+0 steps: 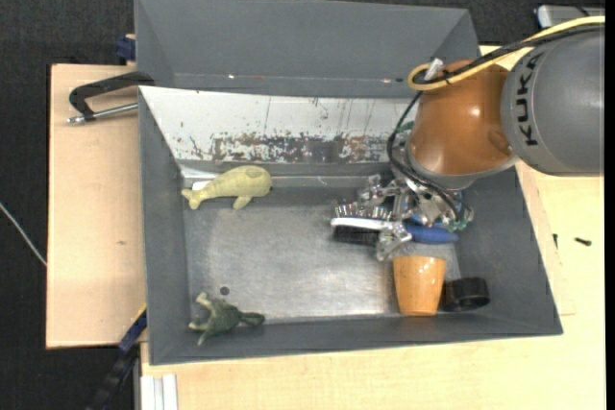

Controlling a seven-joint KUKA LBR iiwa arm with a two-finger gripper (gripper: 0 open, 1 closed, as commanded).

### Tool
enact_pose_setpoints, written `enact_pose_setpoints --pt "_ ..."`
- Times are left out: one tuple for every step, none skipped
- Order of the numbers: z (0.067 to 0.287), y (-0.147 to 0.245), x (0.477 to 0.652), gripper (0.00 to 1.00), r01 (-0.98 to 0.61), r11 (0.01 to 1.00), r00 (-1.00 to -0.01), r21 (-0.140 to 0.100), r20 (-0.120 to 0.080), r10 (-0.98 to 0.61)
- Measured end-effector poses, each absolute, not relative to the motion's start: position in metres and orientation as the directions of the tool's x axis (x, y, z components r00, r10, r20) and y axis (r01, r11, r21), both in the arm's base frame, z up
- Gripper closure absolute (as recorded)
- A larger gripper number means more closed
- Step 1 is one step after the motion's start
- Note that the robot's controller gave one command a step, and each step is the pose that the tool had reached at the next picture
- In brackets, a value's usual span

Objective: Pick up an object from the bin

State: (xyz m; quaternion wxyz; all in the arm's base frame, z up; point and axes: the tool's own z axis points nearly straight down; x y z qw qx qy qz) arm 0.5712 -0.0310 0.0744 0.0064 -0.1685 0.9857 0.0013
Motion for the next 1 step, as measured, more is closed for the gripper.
enact_pose_setpoints --pt "0.2101 -0.0110 0.5574 1.00 -0.541 0.841 -0.841 -0.005 -0.010 -0.541"
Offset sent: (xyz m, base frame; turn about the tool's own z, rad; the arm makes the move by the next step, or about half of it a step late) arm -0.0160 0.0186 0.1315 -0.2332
